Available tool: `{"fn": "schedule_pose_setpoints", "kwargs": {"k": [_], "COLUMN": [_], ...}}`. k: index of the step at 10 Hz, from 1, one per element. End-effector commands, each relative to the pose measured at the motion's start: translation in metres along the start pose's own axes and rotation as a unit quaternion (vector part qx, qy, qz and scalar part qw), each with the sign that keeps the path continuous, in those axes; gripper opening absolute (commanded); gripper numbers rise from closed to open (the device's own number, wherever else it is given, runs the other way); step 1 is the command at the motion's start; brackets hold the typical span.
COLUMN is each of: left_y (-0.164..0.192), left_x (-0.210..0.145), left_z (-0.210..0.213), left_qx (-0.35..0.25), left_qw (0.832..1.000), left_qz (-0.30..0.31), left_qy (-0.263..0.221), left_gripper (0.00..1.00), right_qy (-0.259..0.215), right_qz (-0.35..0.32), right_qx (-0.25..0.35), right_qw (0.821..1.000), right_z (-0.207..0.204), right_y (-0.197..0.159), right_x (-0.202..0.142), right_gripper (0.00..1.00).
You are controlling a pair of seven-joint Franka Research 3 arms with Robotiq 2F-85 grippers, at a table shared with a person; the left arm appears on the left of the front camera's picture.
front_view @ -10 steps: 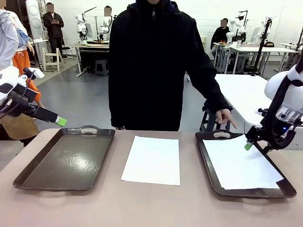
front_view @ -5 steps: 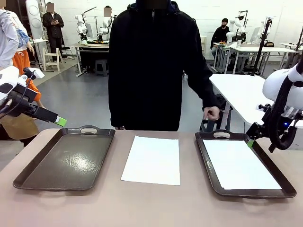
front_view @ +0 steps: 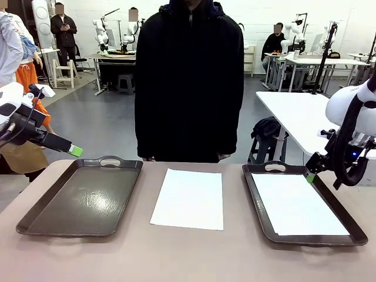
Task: Sort the A4 documents.
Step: Place the A4 Paper in the designated Handle tray, then receive the A4 Paper.
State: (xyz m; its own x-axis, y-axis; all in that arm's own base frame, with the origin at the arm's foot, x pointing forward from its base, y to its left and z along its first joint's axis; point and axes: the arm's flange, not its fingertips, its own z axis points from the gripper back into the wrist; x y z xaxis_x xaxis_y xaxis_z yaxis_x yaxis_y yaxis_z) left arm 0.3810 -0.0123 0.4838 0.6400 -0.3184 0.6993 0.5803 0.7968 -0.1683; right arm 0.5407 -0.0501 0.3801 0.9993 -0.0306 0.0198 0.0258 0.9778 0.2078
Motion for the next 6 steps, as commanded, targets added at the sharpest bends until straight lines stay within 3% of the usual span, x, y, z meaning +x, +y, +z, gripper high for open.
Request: {"fn": "schedule_pose_setpoints", "kwargs": {"k": [1,6], "left_y": [0.0017,0.0017], "left_x": [-0.0018,-0.0018], "left_z": [-0.0002,-0.0002], "left_qx": [-0.004,-0.004], "left_qw": [1.0,1.0], "left_qz": [-0.001,-0.001], "left_qy": [-0.003,-0.003], "left_gripper": [1.0,1.0], "right_qy": [0.002,0.002], "right_qz": [-0.001,-0.001], "right_qx": [0.0,0.0], "right_qw": [1.0,1.0], "right_z": [0.0002,0.0002], "right_y": [-0.001,-0.001], "right_x": [0.0002,0.0002], "right_gripper": [1.0,1.0]}}
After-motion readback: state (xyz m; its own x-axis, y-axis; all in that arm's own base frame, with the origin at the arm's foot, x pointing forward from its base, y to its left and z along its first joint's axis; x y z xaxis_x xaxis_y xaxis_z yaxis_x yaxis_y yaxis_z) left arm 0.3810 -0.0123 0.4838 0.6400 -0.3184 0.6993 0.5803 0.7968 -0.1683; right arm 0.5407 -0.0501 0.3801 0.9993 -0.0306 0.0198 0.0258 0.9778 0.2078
